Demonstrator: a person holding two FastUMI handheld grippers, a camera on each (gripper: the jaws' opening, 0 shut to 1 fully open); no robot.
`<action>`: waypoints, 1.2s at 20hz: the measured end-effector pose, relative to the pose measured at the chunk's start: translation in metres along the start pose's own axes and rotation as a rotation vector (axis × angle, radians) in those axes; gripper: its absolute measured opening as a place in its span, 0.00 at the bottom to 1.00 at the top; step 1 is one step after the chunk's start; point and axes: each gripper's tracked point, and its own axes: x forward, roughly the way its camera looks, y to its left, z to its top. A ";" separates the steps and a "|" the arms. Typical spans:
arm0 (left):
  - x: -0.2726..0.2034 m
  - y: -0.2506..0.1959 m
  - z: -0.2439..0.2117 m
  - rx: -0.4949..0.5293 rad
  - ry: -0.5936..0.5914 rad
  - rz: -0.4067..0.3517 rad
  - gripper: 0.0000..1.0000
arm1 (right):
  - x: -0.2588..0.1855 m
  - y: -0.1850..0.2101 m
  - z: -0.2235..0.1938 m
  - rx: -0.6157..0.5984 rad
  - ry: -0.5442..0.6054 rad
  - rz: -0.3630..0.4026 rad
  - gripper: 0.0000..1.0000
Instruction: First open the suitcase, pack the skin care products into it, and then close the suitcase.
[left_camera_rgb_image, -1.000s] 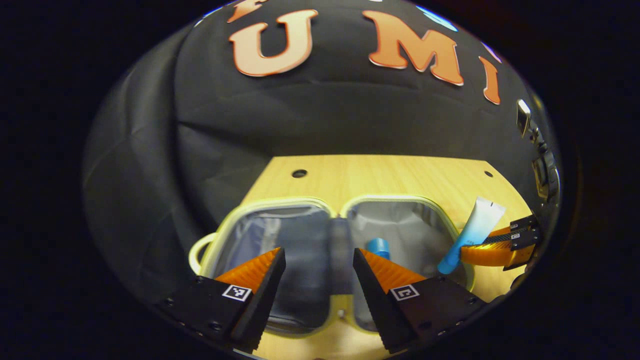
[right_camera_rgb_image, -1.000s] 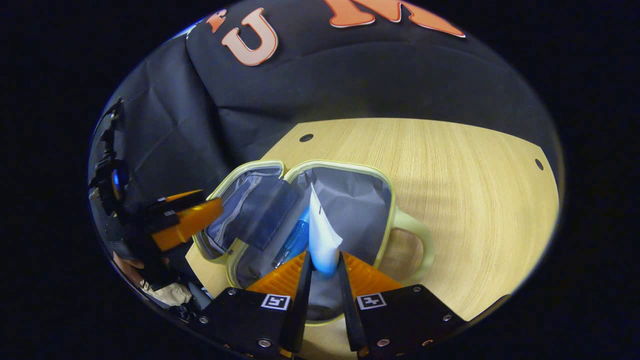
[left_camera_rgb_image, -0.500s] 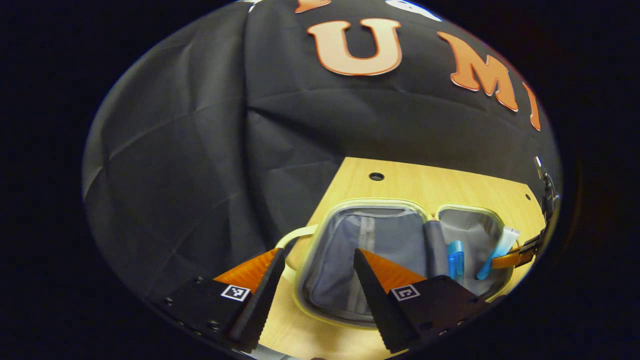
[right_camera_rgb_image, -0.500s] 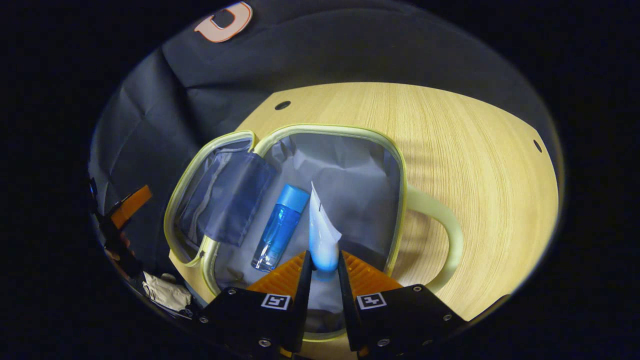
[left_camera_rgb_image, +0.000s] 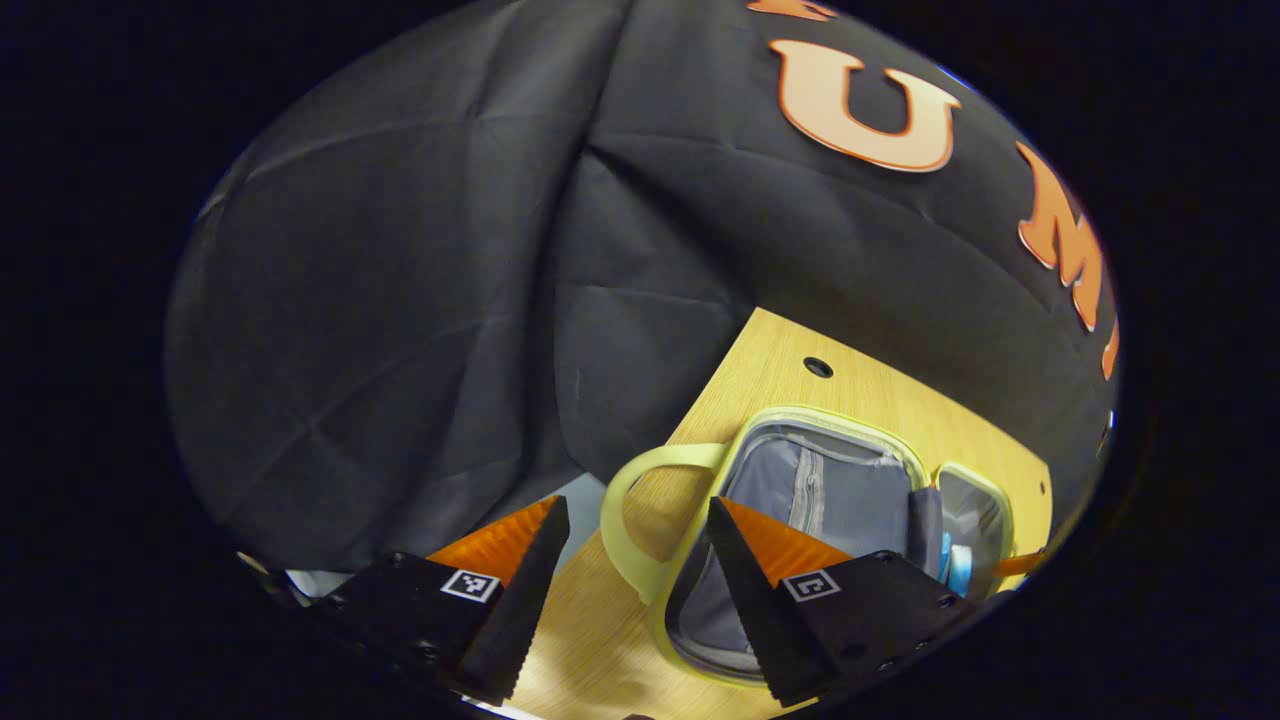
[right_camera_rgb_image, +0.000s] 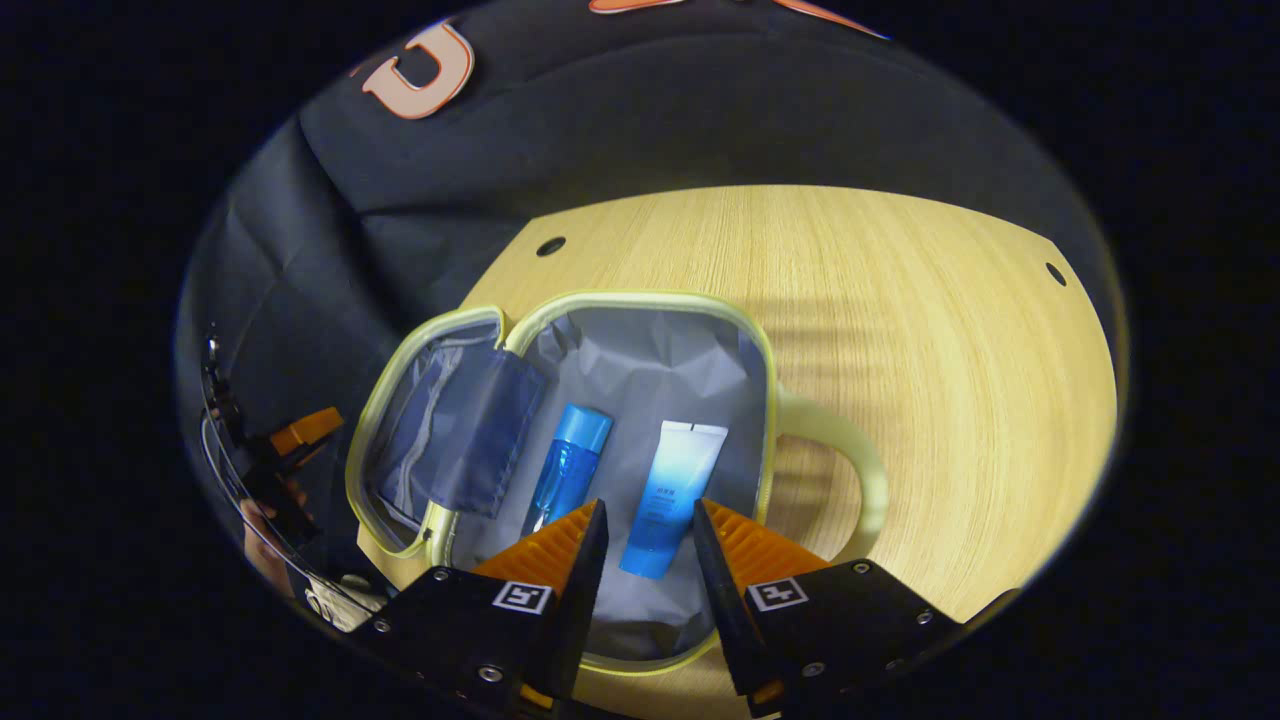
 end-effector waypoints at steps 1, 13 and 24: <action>0.005 0.001 -0.002 -0.033 0.019 -0.013 0.87 | -0.008 -0.003 0.007 0.010 -0.029 0.000 0.60; 0.064 0.010 -0.035 -0.550 0.176 -0.113 0.72 | -0.110 -0.061 0.041 -0.024 -0.270 -0.143 0.89; -0.008 -0.028 0.039 -0.317 -0.016 -0.236 0.04 | -0.166 -0.109 0.056 -0.111 -0.396 -0.215 0.92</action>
